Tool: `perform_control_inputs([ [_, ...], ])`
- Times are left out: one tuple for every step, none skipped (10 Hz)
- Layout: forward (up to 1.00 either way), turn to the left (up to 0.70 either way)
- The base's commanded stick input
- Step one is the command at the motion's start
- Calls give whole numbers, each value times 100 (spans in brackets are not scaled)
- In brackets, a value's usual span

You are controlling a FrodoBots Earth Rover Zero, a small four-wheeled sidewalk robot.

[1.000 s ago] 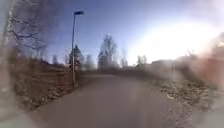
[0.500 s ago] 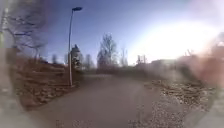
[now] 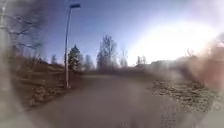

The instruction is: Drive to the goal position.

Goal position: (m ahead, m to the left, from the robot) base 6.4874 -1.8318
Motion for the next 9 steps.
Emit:
perform_control_inputs([
  [70, -35],
  [70, -35],
  [70, -11],
  [70, 0],
  [70, 0],
  [70, 0],
  [70, 0],
  [70, 0],
  [70, 0],
])
